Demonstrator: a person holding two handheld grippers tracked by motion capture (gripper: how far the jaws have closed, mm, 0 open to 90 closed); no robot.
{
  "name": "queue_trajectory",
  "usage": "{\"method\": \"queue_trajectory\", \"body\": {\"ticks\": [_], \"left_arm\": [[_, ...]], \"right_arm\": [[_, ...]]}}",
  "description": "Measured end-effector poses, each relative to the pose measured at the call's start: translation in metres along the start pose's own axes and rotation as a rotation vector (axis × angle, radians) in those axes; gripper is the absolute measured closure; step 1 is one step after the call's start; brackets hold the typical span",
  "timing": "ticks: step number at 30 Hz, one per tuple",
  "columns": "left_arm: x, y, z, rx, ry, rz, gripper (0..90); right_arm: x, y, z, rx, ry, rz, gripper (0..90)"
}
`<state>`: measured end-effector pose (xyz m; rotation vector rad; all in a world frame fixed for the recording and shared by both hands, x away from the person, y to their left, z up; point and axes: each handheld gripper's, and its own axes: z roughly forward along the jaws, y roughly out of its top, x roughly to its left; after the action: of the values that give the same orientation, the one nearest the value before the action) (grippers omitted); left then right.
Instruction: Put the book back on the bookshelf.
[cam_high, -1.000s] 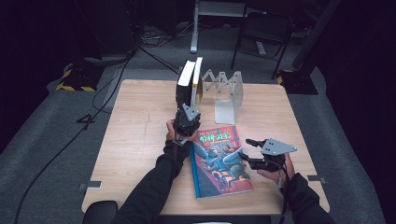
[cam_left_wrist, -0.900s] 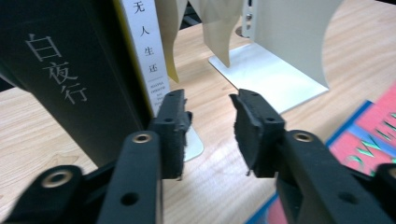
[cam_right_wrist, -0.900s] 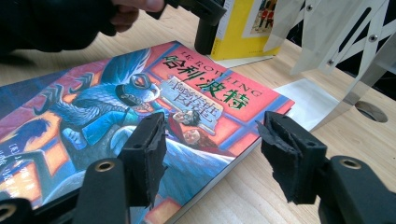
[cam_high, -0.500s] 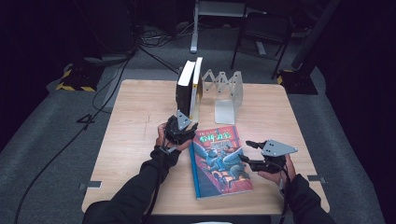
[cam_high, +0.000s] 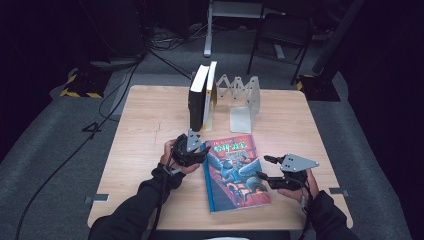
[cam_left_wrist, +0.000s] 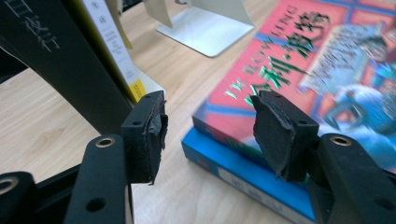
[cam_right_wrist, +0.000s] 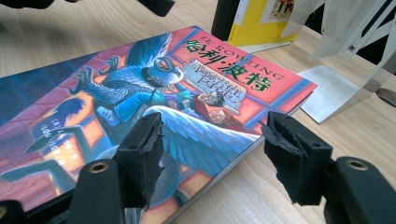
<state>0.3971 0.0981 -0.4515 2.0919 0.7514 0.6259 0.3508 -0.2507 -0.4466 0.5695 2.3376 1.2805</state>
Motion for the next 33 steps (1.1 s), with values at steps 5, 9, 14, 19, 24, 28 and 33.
{"method": "queue_trajectory", "body": {"ticks": [5, 9, 14, 19, 24, 28, 33], "left_arm": [[-0.006, -0.008, -0.006, 0.026, -0.028, 0.031, 43.2], [-0.010, -0.016, -0.011, 0.036, -0.038, 0.053, 42.6], [-0.014, -0.023, -0.014, 0.053, -0.066, 0.058, 42.0], [-0.018, -0.029, -0.017, 0.061, -0.102, 0.073, 41.1], [-0.025, -0.034, -0.019, 0.071, -0.153, 0.093, 40.2], [-0.030, -0.038, -0.019, 0.082, -0.178, 0.100, 39.5], [-0.035, -0.042, -0.021, 0.101, -0.201, 0.100, 39.4]], "right_arm": [[0.001, -0.002, -0.002, 0.010, 0.013, 0.022, 36.3], [0.004, -0.004, -0.003, 0.023, 0.027, 0.017, 35.9], [0.008, -0.006, -0.002, 0.045, 0.046, 0.013, 34.8], [0.010, -0.009, -0.002, 0.065, 0.067, 0.030, 31.7], [0.012, -0.014, 0.001, 0.117, 0.095, 0.050, 28.5], [0.006, -0.018, 0.001, 0.132, 0.126, 0.133, 26.0], [0.001, -0.023, 0.001, 0.134, 0.167, 0.196, 25.4]]}}
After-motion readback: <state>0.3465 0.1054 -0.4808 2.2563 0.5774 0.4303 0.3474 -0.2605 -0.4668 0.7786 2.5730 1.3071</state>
